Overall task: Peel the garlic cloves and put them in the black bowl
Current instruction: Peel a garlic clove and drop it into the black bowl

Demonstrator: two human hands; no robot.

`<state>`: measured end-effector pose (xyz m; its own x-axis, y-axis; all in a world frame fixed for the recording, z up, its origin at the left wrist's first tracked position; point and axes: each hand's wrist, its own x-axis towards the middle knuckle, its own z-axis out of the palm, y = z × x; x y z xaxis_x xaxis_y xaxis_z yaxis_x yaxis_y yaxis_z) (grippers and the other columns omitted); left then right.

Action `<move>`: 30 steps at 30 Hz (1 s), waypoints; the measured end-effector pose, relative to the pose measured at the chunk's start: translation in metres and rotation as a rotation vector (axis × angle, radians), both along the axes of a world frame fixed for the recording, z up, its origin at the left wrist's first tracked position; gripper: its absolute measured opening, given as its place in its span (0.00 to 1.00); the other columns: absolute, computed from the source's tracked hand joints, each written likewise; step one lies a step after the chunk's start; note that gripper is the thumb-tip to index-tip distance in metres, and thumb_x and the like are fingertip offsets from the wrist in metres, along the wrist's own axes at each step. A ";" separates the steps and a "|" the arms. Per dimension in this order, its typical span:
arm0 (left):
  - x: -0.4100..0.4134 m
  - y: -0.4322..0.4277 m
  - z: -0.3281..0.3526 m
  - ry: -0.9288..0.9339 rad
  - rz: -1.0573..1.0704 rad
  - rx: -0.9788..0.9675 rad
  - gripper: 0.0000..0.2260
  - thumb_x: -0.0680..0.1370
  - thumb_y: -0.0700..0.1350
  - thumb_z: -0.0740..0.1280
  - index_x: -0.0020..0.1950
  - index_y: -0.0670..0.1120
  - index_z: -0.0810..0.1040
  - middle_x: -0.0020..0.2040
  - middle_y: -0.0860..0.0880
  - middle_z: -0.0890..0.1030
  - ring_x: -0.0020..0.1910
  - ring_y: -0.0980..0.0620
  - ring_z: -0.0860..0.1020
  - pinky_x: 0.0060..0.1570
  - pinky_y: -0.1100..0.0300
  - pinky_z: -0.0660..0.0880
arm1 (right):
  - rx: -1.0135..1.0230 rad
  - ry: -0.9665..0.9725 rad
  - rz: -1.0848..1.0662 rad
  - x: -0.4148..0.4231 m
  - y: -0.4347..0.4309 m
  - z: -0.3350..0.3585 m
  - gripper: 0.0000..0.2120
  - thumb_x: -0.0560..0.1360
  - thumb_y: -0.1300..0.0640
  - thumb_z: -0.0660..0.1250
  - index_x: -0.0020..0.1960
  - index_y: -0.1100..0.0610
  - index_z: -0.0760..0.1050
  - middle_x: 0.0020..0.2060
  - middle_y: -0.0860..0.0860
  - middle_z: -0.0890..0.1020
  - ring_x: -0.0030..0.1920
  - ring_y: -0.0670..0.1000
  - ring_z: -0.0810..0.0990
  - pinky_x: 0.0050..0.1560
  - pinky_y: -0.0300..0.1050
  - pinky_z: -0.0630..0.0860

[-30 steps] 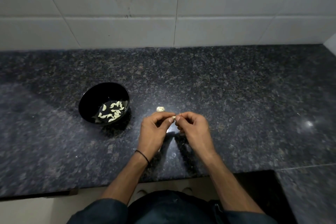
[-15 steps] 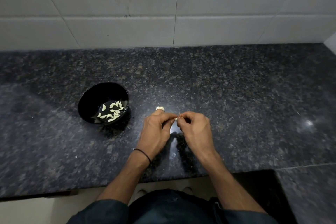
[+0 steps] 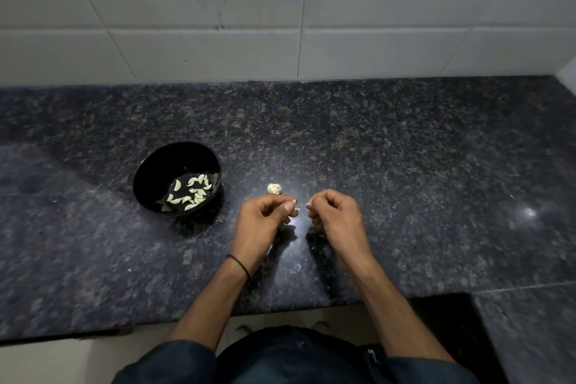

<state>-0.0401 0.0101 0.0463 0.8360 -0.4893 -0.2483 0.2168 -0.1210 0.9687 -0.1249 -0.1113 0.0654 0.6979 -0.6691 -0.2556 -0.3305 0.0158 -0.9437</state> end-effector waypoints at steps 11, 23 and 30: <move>0.001 -0.004 -0.003 -0.201 -0.074 0.167 0.09 0.77 0.36 0.71 0.50 0.49 0.86 0.41 0.51 0.86 0.43 0.52 0.85 0.50 0.46 0.82 | -0.222 0.085 0.058 0.006 0.005 -0.012 0.06 0.80 0.55 0.67 0.46 0.55 0.78 0.39 0.46 0.82 0.40 0.42 0.79 0.42 0.35 0.73; -0.005 -0.004 0.007 -0.250 -0.063 0.233 0.05 0.77 0.43 0.73 0.41 0.50 0.85 0.35 0.53 0.85 0.36 0.54 0.84 0.44 0.53 0.81 | -0.300 0.016 -0.018 0.005 0.012 -0.008 0.08 0.79 0.54 0.70 0.42 0.55 0.79 0.38 0.47 0.83 0.41 0.42 0.81 0.41 0.35 0.75; -0.005 -0.009 0.002 -0.033 -0.041 0.135 0.06 0.78 0.39 0.70 0.41 0.42 0.83 0.34 0.46 0.85 0.31 0.53 0.80 0.38 0.57 0.76 | -0.139 0.028 -0.116 0.009 0.014 -0.011 0.10 0.80 0.54 0.69 0.42 0.57 0.79 0.35 0.48 0.83 0.35 0.42 0.78 0.36 0.33 0.73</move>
